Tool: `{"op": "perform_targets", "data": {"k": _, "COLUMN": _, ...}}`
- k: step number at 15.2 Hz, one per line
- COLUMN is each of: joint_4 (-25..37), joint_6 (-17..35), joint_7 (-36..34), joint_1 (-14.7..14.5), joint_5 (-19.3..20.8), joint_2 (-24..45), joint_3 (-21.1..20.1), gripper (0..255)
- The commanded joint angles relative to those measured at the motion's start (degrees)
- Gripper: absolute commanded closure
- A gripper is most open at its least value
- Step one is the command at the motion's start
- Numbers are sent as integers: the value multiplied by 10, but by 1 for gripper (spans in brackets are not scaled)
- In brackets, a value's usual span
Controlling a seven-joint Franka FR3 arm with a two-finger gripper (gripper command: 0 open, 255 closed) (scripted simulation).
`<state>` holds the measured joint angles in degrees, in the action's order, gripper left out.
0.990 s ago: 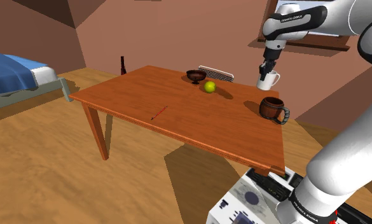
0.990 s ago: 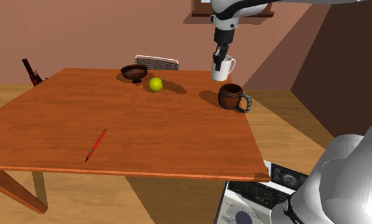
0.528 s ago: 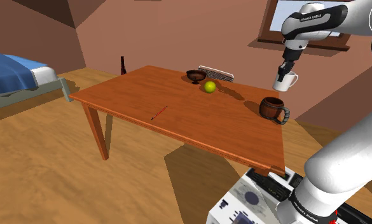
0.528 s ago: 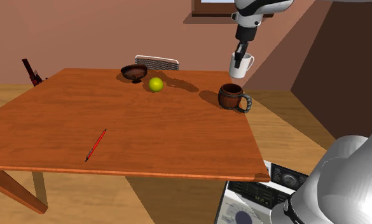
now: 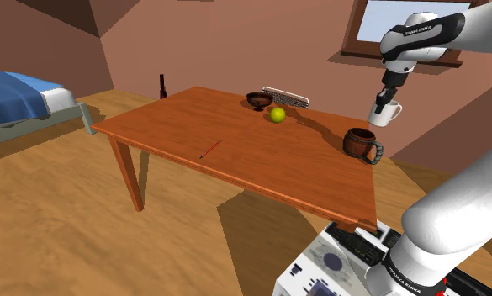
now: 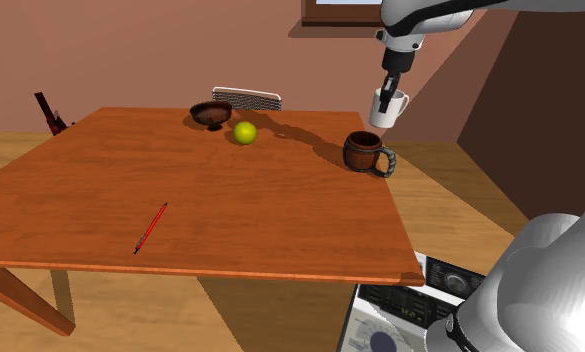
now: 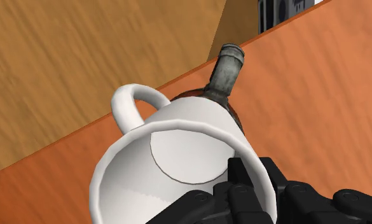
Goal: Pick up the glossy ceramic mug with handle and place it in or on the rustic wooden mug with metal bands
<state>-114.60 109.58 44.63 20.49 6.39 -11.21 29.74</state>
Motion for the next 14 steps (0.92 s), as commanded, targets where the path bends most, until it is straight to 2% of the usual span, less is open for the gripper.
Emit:
{"op": "perform_targets", "data": {"k": 1, "joint_4": -13, "joint_6": 15, "joint_7": 1, "joint_1": 0, "joint_5": 0, "joint_2": 2, "joint_3": 1, "gripper": 255}}
{"op": "perform_targets", "data": {"k": 12, "joint_4": -82, "joint_6": 100, "joint_7": 5, "joint_1": 2, "joint_5": -5, "joint_2": 19, "joint_3": 9, "gripper": 255}}
{"op": "perform_targets", "data": {"k": 14, "joint_4": -82, "joint_6": 100, "joint_7": 5, "joint_1": 2, "joint_5": -5, "joint_2": 19, "joint_3": 9, "gripper": 255}}
